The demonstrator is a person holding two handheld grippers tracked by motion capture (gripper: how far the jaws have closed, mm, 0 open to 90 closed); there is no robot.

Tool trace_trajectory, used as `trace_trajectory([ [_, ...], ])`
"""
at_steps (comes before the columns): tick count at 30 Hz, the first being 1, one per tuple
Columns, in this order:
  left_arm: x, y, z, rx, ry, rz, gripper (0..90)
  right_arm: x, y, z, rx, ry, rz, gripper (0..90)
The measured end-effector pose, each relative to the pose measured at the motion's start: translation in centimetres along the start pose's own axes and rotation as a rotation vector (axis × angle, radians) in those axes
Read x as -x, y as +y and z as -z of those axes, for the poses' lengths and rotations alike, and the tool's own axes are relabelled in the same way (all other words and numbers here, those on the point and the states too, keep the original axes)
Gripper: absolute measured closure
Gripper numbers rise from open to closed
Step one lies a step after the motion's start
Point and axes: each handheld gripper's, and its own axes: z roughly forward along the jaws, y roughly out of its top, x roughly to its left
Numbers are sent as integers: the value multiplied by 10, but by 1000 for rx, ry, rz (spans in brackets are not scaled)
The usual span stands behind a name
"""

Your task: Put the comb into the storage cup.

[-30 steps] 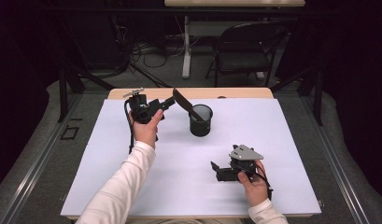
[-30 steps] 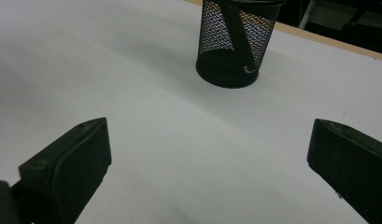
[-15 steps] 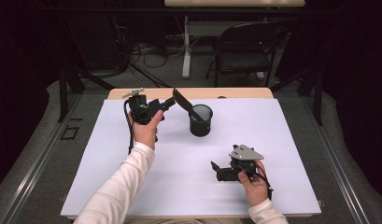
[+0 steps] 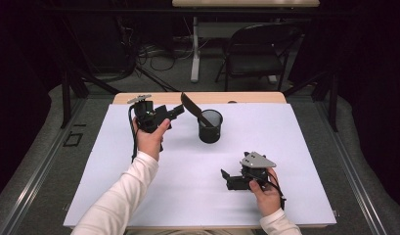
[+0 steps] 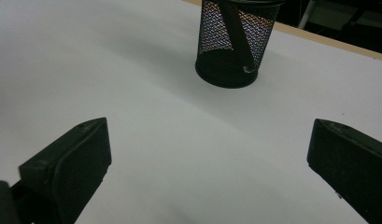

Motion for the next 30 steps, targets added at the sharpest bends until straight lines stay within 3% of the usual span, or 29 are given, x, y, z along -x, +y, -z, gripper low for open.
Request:
trace_trajectory([
  [7, 5, 0, 8, -10, -27, -20, 156, 0, 0, 0, 0, -1, 3, 0],
  [14, 14, -3, 15, -54, -52, -88, 156, 0, 0, -1, -2, -1, 6, 0],
  [18, 18, -4, 22, -71, -91, -151, 156, 0, 0, 0, -2, -2, 6, 0],
  [24, 24, -6, 33, -96, -145, -284, 156, 0, 0, 0, -1, -1, 4, 0],
  [30, 28, -9, 40, -125, -153, -328, 156, 0, 0, 0, -1, -2, 4, 0],
])
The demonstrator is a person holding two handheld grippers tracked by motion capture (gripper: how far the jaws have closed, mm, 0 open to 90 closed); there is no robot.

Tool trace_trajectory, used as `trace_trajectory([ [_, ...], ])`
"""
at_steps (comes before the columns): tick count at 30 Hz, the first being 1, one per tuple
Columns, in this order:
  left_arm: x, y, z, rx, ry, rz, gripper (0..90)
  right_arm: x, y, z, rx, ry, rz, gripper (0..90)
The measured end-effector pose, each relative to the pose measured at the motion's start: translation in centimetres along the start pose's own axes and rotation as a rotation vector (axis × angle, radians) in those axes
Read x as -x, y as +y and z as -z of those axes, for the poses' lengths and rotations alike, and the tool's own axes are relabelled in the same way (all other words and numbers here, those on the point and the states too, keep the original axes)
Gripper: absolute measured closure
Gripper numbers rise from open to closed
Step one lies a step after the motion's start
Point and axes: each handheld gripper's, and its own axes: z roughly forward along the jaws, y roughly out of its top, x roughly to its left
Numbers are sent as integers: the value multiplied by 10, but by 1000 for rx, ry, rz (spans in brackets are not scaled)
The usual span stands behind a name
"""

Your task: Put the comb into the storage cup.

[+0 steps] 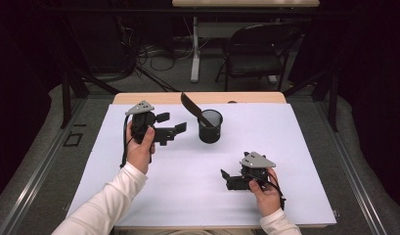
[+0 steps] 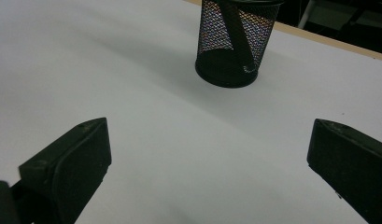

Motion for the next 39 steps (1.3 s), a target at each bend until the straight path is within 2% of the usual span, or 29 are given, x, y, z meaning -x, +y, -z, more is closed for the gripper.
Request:
trace_trajectory([
  [9, 7, -2, 10, -16, -5, -54, 156, 0, 0, 0, -2, 0, 1, 0],
  [14, 10, -4, 14, -15, -15, -63, 156, 0, 0, 0, -3, 1, 1, 0],
  [18, 10, -9, 19, -28, -6, -95, 156, 1, 0, 1, -4, 2, -5, 0],
  [30, 10, -33, 41, -40, -14, -136, 156, 2, 2, 2, 3, 3, -6, 0],
  [39, 5, -60, 62, -18, -41, -127, 156, -3, 6, 6, 10, 12, 5, 0],
])
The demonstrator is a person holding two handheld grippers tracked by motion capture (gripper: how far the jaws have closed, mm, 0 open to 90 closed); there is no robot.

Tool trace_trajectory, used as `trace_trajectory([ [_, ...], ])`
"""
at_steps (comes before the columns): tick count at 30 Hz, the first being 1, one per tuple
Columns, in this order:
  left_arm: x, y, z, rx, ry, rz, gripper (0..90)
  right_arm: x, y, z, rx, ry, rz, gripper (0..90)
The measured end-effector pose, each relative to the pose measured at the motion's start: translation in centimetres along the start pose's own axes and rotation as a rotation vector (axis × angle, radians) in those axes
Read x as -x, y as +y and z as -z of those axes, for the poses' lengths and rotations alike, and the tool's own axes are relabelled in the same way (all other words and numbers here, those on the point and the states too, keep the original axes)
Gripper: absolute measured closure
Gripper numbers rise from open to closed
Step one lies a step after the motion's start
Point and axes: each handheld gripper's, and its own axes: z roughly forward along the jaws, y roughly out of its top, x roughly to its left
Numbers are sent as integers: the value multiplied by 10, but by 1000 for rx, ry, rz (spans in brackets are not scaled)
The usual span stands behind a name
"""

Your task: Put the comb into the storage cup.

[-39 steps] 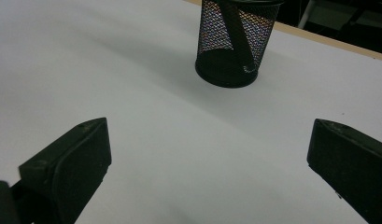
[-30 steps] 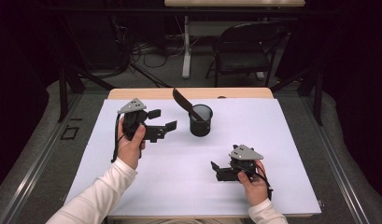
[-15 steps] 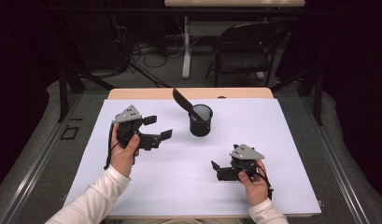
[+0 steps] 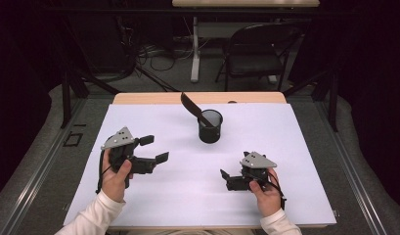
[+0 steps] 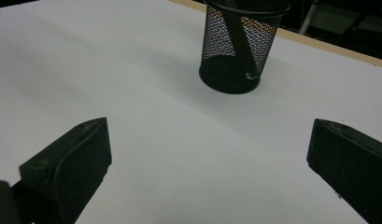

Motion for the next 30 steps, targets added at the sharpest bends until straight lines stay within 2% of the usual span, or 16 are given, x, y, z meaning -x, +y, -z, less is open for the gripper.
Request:
trace_trajectory([
  [6, -3, -15, 12, 24, 0, 7, 156, -5, 3, 1, 2, 7, 15, 0],
  [14, -4, -33, 26, 63, 29, 6, 156, -12, 6, 3, 10, 12, 46, 0],
  [30, -11, -69, 36, 94, 44, 53, 156, -13, 5, 1, 3, 11, 54, 0],
])
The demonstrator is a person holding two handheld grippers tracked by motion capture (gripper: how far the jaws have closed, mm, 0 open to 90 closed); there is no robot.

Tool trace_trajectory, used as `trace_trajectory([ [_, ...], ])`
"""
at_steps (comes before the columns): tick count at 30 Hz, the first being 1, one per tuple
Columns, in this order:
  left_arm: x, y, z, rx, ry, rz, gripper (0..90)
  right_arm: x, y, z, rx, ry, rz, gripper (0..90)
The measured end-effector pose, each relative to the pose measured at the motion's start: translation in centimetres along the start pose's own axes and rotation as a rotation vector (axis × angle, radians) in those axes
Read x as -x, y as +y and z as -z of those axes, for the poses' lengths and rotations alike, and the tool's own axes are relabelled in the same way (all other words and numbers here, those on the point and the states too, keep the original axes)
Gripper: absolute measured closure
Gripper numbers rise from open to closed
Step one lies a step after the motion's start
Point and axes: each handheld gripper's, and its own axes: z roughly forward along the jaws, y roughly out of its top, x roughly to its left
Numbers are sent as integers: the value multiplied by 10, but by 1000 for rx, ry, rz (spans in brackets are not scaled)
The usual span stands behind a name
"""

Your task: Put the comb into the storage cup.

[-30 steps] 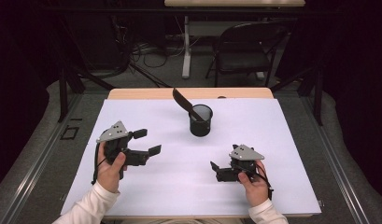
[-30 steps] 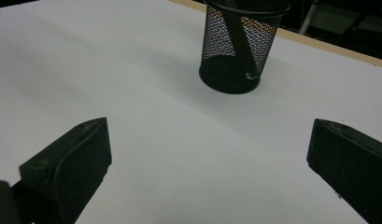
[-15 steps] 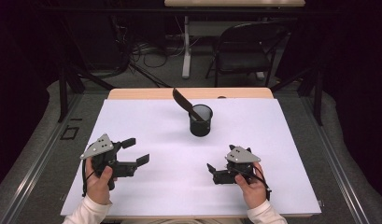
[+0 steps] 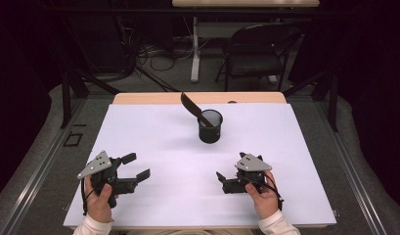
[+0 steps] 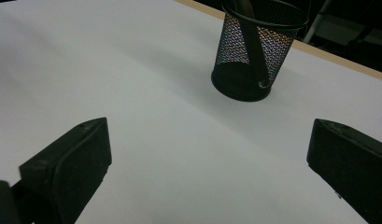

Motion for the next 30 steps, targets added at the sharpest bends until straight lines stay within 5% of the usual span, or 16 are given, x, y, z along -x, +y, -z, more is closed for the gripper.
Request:
trace_trajectory([
  [18, -17, -20, 4, -8, 34, 18, 157, 4, -5, -3, -12, -10, -7, 0],
  [30, -20, -28, 0, -41, 50, -38, 157, 6, -8, -5, -20, -9, -11, 0],
])
